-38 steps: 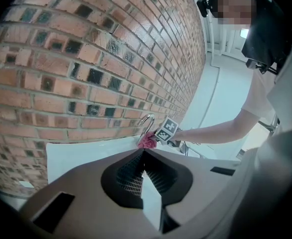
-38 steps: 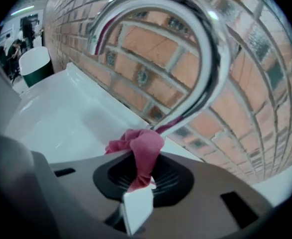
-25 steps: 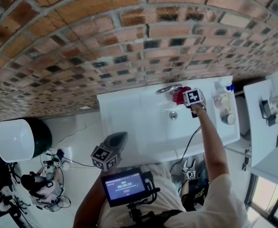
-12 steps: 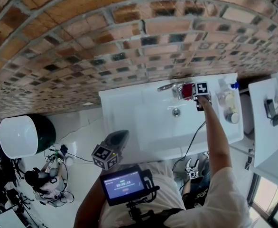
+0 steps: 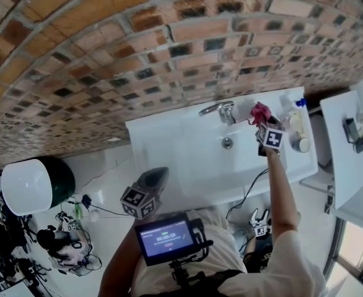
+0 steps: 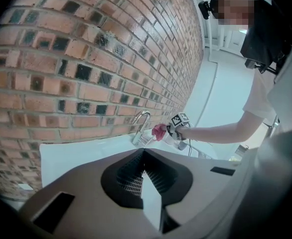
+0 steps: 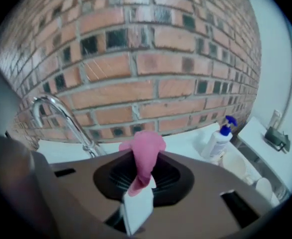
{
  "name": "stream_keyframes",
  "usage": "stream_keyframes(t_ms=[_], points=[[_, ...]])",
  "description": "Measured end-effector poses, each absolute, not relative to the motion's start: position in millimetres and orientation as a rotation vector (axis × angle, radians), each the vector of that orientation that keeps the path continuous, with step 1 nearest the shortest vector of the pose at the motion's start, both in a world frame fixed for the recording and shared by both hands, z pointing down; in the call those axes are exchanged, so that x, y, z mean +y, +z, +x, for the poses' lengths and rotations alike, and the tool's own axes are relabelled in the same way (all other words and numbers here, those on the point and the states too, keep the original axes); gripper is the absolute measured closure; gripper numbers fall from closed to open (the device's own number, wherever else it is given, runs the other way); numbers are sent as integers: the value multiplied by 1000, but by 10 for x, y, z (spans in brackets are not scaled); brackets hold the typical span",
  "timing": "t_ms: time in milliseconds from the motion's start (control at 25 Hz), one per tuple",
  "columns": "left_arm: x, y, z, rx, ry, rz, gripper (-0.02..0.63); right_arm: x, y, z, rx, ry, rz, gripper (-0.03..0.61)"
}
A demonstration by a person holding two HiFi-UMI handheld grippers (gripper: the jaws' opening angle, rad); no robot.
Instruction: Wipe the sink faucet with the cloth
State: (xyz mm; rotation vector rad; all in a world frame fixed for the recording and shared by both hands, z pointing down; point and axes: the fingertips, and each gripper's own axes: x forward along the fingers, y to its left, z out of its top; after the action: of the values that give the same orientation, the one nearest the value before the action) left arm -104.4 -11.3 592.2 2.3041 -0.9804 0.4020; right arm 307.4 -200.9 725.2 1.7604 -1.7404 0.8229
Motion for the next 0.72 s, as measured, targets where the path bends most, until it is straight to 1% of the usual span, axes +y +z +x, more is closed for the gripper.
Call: stream_keyframes(t_ms=[80,160,480,720], points=[[-144,5869,-993,-967,384,2324,620,-1802,6816,2978,-1853,777,1811,494],[-170,5798,-964,-960,362,2343,620,-1530,6555,2862,-1958,745,1832,494],[-163,5527,-1008,-950,259,2416,620,-355,6190,2064,-2166,652,1768,492],[-122,5397,-1083,-930,191,2455,620,88,6210,1571,-2214,694,1693,492]])
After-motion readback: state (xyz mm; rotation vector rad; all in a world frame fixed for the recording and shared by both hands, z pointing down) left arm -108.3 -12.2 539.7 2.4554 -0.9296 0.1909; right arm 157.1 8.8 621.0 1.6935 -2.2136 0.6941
